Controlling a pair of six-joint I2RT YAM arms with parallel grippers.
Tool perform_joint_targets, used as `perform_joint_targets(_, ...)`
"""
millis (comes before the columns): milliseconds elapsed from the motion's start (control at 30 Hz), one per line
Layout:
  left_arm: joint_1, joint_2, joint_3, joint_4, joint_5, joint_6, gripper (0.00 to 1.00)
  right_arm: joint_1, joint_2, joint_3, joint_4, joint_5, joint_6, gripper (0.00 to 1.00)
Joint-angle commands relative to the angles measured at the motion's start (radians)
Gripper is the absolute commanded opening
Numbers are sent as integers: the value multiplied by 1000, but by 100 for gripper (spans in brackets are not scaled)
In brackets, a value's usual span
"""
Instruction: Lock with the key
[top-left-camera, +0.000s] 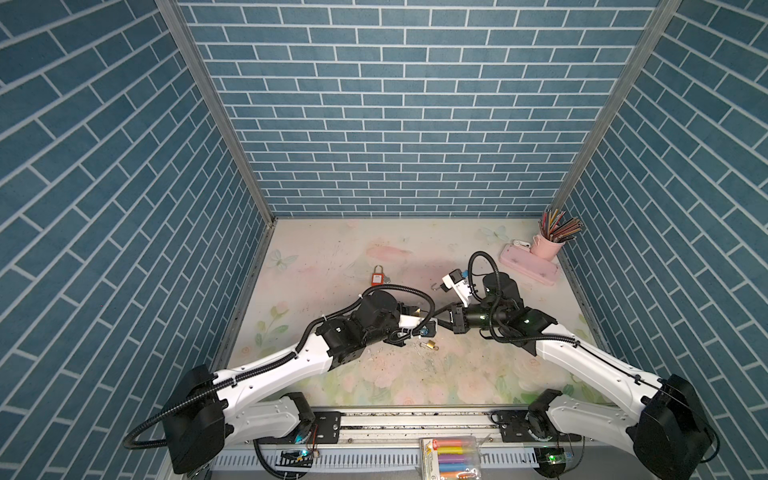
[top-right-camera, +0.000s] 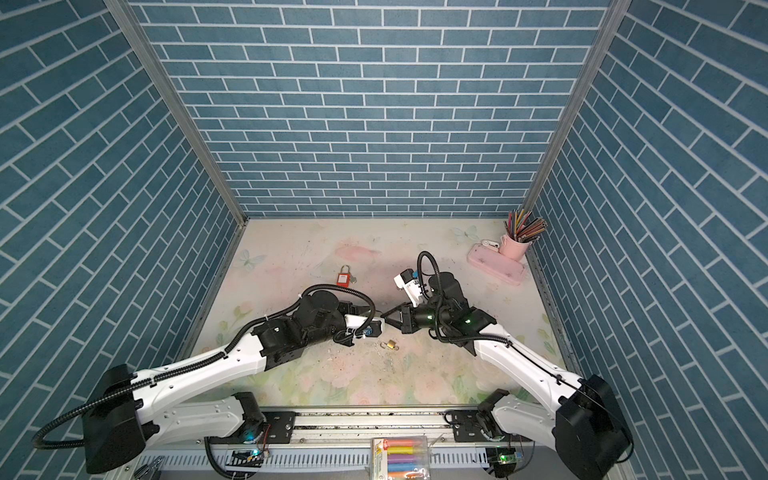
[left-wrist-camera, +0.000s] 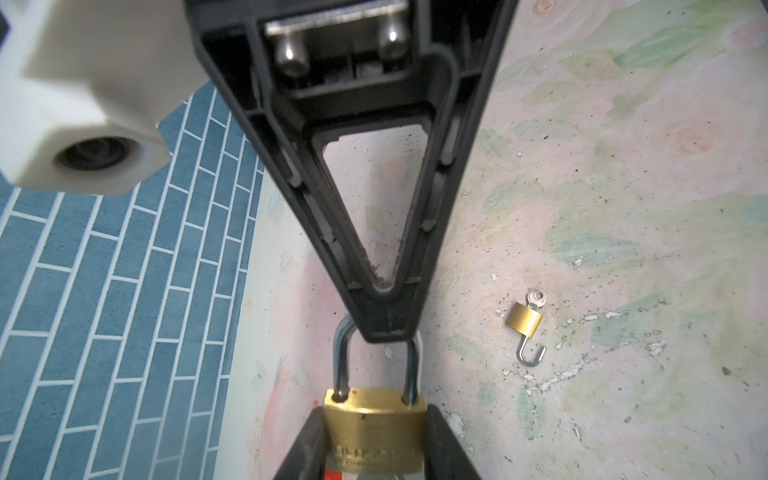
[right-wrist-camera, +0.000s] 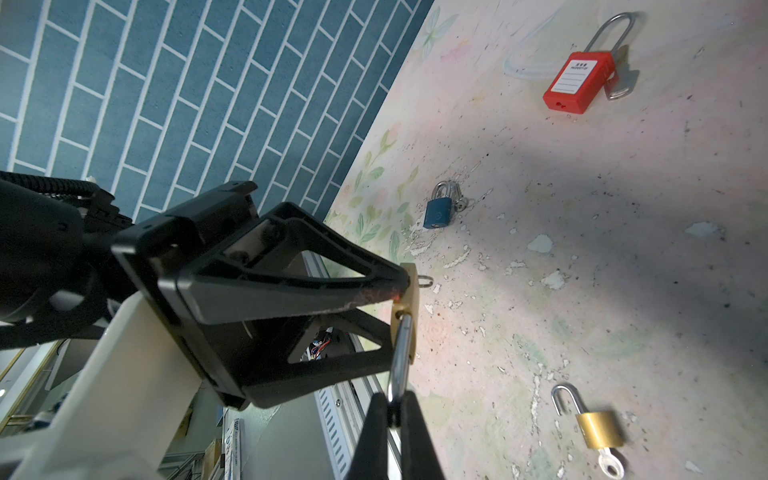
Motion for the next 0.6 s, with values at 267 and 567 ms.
perform_joint_targets(267,-29,23,112,200,137,10,0,29,86,-7,10,-83,-19,0)
perform_joint_targets(567,-44,37,130,246,157,-2,0,29,117,-21,50,-84,-12,0)
